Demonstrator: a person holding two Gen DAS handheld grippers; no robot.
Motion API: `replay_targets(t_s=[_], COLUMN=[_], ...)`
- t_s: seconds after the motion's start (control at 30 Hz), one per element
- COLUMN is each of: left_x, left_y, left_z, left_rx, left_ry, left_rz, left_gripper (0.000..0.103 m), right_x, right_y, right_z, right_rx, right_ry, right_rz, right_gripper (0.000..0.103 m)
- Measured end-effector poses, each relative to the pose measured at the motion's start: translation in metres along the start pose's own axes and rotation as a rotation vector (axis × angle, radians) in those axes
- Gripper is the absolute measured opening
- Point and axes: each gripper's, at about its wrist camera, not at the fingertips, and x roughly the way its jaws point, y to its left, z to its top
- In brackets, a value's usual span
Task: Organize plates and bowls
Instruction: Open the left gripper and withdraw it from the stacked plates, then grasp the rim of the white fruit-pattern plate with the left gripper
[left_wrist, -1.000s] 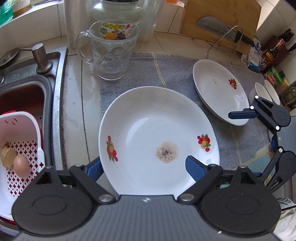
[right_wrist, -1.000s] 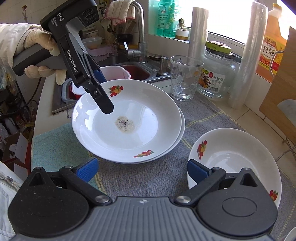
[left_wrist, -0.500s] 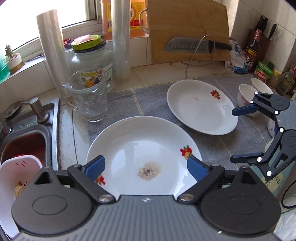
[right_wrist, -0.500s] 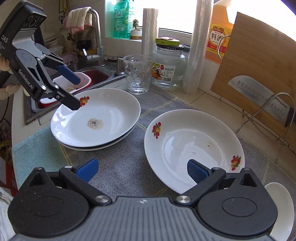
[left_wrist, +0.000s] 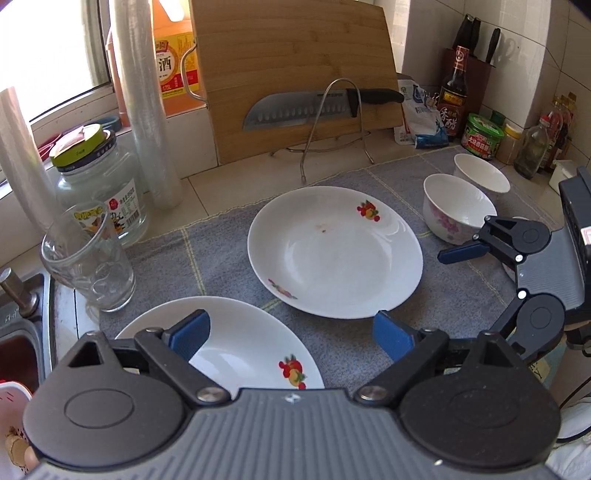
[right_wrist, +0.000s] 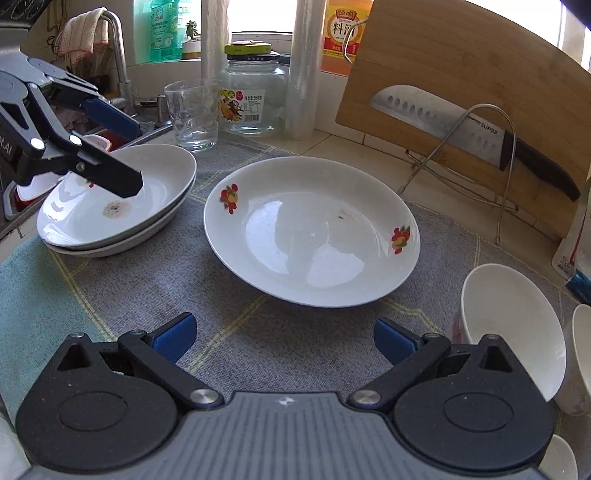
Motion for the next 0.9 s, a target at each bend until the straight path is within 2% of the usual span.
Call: replay_targets(t_s=[0.27,0.53,0.8,0.9], left_x=[0.036,0.089,0.137,0.148], left_y=[0.003,0.011,0.019,0.018], left_z=[0.035,0.069,0.09,0.094], left_rx=[0.068,0.097,0.142,0.192], left_ry=[0.035,0.102,0.181,0.221], left_rz=[-0.032,-0.098,-0.138,-0.166], left_gripper=[0.095,0.095,0.095,0.094], right_x=[0.022,0.026,0.027,0.028], right_y=[-0.008,-0.007,-0.007,-0.008], right_z=[-0.007,-0.008,-0.009,-0.008], right_rx=[0.073,0.106,0.118,0.115], right_ry=[0.009,-0.036,-0.052,-0.053], right_rz=[0.005,-0.024,-0.039,-0.037], right_gripper=[0.103,0.103,0.103,0.103])
